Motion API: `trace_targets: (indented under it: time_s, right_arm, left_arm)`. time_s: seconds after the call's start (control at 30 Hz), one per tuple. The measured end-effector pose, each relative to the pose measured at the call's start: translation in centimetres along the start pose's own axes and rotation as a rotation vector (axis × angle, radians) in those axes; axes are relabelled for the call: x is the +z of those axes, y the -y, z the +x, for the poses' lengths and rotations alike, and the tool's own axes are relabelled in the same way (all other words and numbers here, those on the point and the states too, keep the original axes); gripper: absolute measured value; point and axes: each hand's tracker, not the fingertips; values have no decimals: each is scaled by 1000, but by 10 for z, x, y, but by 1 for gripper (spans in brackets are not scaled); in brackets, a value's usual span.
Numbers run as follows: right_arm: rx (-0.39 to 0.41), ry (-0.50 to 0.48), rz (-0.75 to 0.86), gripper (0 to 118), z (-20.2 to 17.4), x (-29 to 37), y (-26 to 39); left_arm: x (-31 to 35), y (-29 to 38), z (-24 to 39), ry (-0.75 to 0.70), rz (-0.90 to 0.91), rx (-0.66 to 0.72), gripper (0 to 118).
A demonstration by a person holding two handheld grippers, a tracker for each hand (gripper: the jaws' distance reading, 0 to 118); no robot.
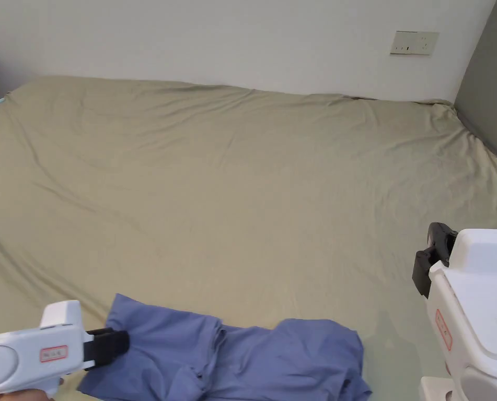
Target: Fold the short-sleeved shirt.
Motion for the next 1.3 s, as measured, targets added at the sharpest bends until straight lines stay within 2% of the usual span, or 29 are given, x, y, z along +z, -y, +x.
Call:
trace_targets:
  time_s: [0.1, 0.2, 0.27, 0.37, 0.43, 0.47, 0.6, 0.8, 0.93, 0.97, 1.03, 1.1, 1.13, 1.3]
  right_arm:
    - [-2, -14, 6, 2, -2, 1, -1]
    - [1, -25, 9, 2, -4, 1, -1]
    - [-1, -31, 10, 2, -4, 2, 0]
    - [-6, -33, 12, 2, -3, 3, -1]
    - [-10, -32, 15, 2, -1, 5, 0]
    - [-11, -32, 16, 2, 0, 5, 0]
    - [-21, -22, 17, 2, 8, 9, 2]
    - [-31, 5, 9, 2, 23, 15, 7]
    - [-36, 30, -5, 2, 34, 18, 13]
    - [-37, 35, -8, 2, 36, 19, 14]
    - [-41, 43, -13, 2, 40, 19, 15]
    - [-37, 54, -17, 2, 43, 20, 16]
    - [-36, 57, -18, 2, 45, 20, 16]
    - [-43, 64, -13, 2, 46, 20, 14]
  left_arm:
    - [20, -9, -16, -104, 25, 15, 12]
    - [30, -15, -7, -201, 14, -75, 12]
    - [31, -19, 12, -191, 17, -62, 12]
    - [34, -18, 66, -171, 30, -167, 12]
    - [30, -22, 91, -23, 5, -198, 12]
    - [22, -25, 99, 1, -19, -204, 12]
    - [-8, -19, 166, 20, -72, -338, 12]
    - [-76, 4, 234, 107, -222, -394, 13]
    - [-120, 34, 263, 41, -279, -456, 14]
    - [-127, 39, 265, 31, -279, -459, 18]
    - [-133, 46, 268, 54, -280, -436, 58]
    - [-128, 46, 269, 153, -285, -376, 102]
    - [-123, 45, 271, 179, -263, -357, 113]
    - [-79, 27, 268, 233, -36, -331, 113]
